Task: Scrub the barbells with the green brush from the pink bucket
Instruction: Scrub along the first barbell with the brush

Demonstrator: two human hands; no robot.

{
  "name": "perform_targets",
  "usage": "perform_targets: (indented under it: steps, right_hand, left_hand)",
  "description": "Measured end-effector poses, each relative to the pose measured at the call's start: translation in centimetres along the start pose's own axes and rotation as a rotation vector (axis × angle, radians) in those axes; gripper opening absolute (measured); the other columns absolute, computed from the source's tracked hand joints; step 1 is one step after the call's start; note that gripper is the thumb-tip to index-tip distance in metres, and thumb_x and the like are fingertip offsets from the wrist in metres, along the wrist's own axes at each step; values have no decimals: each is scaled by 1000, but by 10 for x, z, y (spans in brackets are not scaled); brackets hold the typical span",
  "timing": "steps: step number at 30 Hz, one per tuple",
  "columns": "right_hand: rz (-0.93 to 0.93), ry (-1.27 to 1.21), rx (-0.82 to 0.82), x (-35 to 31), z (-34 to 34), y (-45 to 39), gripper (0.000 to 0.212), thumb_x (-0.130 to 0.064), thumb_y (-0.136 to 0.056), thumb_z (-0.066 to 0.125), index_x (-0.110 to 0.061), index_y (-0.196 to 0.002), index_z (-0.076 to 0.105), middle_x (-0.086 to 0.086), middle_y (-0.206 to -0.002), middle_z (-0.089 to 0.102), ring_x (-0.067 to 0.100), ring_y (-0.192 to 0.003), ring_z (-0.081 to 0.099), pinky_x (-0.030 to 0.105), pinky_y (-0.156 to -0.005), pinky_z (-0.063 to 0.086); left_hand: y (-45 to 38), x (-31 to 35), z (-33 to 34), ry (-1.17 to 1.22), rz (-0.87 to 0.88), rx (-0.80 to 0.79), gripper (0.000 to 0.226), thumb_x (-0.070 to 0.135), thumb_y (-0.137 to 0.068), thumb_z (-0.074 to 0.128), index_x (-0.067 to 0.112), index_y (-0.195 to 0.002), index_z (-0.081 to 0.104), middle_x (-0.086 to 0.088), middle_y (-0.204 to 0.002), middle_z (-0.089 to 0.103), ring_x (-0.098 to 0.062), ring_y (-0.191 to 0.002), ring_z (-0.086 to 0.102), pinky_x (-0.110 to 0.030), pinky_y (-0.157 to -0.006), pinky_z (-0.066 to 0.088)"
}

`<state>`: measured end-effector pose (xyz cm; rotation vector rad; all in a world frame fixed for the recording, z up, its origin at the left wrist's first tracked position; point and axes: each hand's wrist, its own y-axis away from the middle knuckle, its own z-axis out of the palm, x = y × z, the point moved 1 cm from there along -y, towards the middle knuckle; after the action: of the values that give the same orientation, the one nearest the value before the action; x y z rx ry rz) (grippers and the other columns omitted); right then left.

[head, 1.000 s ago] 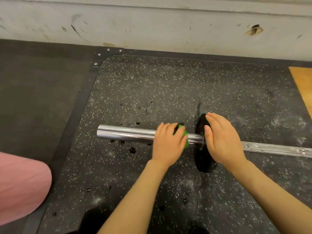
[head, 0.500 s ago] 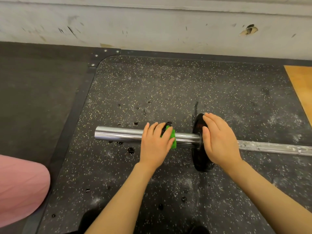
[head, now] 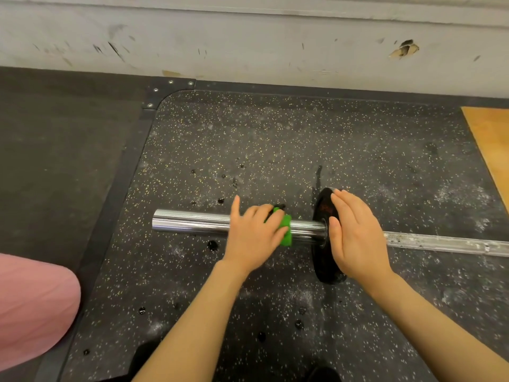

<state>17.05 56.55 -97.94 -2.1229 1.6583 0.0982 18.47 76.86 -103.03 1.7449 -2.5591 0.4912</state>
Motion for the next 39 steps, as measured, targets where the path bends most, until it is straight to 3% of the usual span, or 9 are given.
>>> perform_targets:
  steps: [6,12,17,19,23,27,31,39]
  right_hand:
    - [-7,-11,15,-4,0,15,51,-25,-98,32,10,-131,50,22,-135,52,33,-128,44,41,-111,30]
    - [-22,-3,20,-5,-1,21,51,-25,-98,33,11,-131,49,23,-135,51,34,-127,44,41,-110,31]
    - [-16,-8,1,-3,-4,14,50,-24,-98,34,10,-130,50,22,-133,52,33,-124,46,35,-110,30]
    - [-3,-20,-13,-2,-3,8,50,-25,-98,34,9,-130,50,21,-132,53,32,-123,46,32,-109,29]
    - [35,-66,-26,-1,-7,-1,53,-31,-99,33,6,-132,50,18,-133,53,26,-123,44,22,-109,24]
    - [138,-157,55,2,-12,1,51,-30,-99,31,4,-132,51,16,-134,53,20,-126,40,11,-110,15]
    - [278,-182,91,17,-16,16,54,-33,-100,26,2,-134,49,14,-137,51,21,-129,40,16,-110,19]
    - [440,-179,105,41,-29,36,60,-39,-97,23,0,-134,49,14,-137,51,27,-128,45,32,-107,29]
  left_hand:
    - [20,-41,-9,-22,-95,37,41,44,-95,35,20,-109,65,2,-103,67,-22,-91,64,-58,-109,26]
    - [10,14,6,60,-15,-5,38,40,-94,38,20,-113,63,1,-107,63,-22,-98,59,-50,-104,37]
    - [-3,32,11,119,42,5,31,33,-90,49,14,-110,64,-5,-107,64,-26,-95,61,-38,-77,50]
    - [-6,29,11,181,22,17,30,32,-91,48,13,-107,65,-4,-104,64,-25,-92,61,-36,-74,51]
    - [-15,29,4,391,-92,40,38,33,-95,38,10,-113,63,-5,-109,62,-25,-97,58,-37,-82,50]
    - [-26,36,-10,574,-199,114,40,33,-97,36,11,-121,59,-4,-117,58,-18,-105,50,-30,-90,42]
    - [-40,54,-29,651,-193,169,39,32,-97,37,11,-123,58,-4,-121,56,-16,-108,48,-25,-93,37]
    - [-49,117,-31,602,-13,100,40,33,-95,42,13,-126,57,-7,-131,52,-24,-120,47,-42,-100,41]
